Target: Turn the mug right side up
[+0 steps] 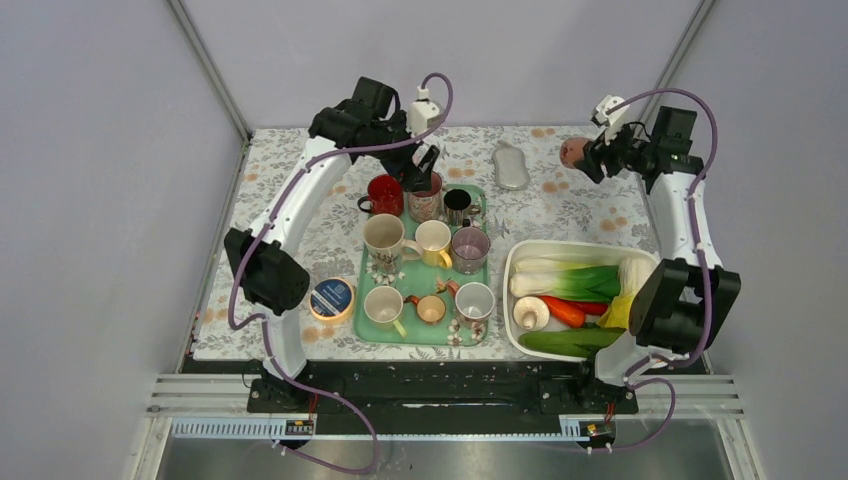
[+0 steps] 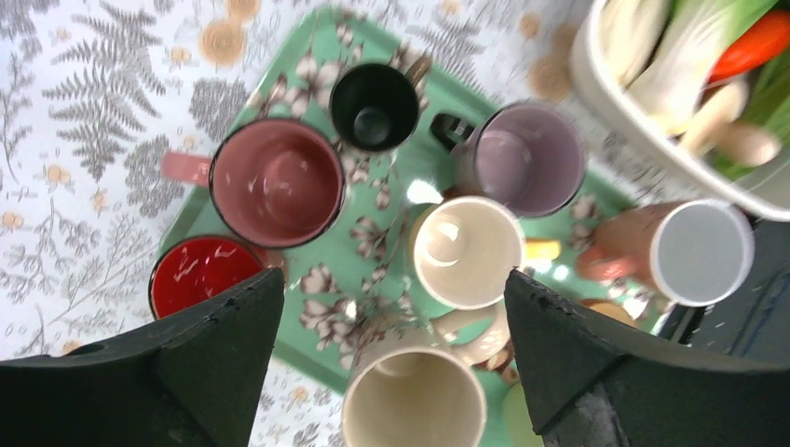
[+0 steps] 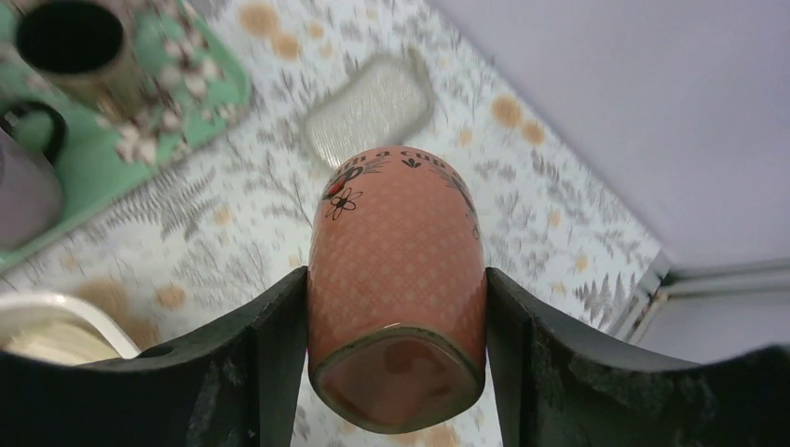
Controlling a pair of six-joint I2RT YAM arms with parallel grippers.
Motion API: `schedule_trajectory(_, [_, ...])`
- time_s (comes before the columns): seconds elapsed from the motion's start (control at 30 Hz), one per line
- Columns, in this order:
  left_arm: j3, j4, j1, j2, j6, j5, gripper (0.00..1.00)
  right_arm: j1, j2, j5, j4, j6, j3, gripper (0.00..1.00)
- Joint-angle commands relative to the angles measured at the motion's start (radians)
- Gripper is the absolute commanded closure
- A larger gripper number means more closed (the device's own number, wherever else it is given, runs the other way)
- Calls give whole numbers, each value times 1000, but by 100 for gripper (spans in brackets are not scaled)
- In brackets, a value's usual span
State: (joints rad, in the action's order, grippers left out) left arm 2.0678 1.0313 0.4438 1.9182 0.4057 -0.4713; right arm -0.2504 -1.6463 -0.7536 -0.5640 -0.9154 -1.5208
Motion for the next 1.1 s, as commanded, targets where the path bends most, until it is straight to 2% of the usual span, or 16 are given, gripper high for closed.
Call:
schedule_trajectory(0.0, [152, -35, -7, -45, -150, -169, 7, 68, 173, -157, 435, 372, 96, 100])
schedule_trajectory(0.17, [171, -168, -5, -64, -360, -317, 3, 213, 284, -188, 740, 627, 224, 100])
schedule_trajectory(0.27, [147, -242, -5, -78, -478, -385, 2, 291, 325, -216, 1022, 824, 316, 100])
schedule_trajectory(0.33, [132, -281, -6, -84, -543, -411, 2, 334, 338, -210, 1130, 922, 353, 100])
schedule_trajectory(0.43, [121, -322, -6, -81, -628, -448, 5, 408, 344, -189, 1172, 987, 358, 100])
schedule_trajectory(0.53, [108, -366, -7, -90, -684, -501, 11, 467, 339, -176, 1180, 982, 352, 100])
schedule_trajectory(0.67, [73, -413, -7, -131, -697, -513, 15, 498, 321, -180, 1200, 1004, 342, 100])
schedule_trajectory(0.83, [59, -454, -4, -152, -729, -547, 34, 523, 301, -185, 1233, 1015, 341, 100])
schedule_trajectory(1.07, [68, -459, 8, -161, -729, -572, 39, 536, 273, -199, 1294, 1058, 342, 100])
